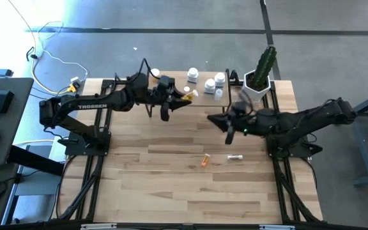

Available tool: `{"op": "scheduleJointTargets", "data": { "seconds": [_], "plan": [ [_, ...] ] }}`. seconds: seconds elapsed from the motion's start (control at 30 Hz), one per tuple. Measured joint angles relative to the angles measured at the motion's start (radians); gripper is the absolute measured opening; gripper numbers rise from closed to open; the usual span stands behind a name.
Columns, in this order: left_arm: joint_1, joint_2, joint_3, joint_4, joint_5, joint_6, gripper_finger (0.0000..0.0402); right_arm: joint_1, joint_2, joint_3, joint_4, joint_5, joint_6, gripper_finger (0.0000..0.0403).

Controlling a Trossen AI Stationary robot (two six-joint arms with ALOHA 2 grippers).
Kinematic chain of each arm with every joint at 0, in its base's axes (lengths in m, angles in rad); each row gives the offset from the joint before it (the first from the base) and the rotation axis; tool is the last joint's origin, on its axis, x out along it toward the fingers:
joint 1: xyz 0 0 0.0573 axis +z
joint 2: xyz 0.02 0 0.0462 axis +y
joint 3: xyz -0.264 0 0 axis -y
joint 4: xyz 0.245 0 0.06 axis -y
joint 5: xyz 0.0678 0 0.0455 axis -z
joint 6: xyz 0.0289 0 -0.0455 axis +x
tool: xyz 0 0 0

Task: Pick and place medicine bottles onto shelf by color
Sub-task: Put the right small orange pill bottle on the shelf

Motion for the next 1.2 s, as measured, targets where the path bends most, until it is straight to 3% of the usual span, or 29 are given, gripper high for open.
{"op": "scheduleJointTargets", "data": {
  "seconds": [0.17,0.3,0.6,0.73,0.97,1.2],
  "plan": [
    [0.023,0.0,0.0,0.035,-0.003,-0.001,0.0082,-0.075,-0.082,0.0,0.004,0.03,-0.128,0.0017],
    [0.028,0.0,0.0,0.071,-0.004,-0.002,0.0082,-0.163,-0.147,0.0,0.006,-0.022,-0.18,0.0024],
    [0.02,0.0,0.0,0.084,-0.054,-0.003,0.0082,-0.383,-0.245,0.0,-0.025,-0.226,-0.253,0.0122],
    [0.003,0.0,0.0,0.084,-0.142,-0.007,0.0082,-0.479,-0.232,0.0,-0.013,-0.375,-0.284,0.0146],
    [-0.04,0.0,0.0,0.12,-0.255,0.013,0.0082,-0.599,-0.147,0.0,0.158,-0.674,-0.285,0.0152],
    [-0.094,0.0,0.0,0.135,-0.316,0.077,0.0082,-0.631,-0.039,0.0,0.346,-0.833,-0.285,0.0152]
  ]
}}
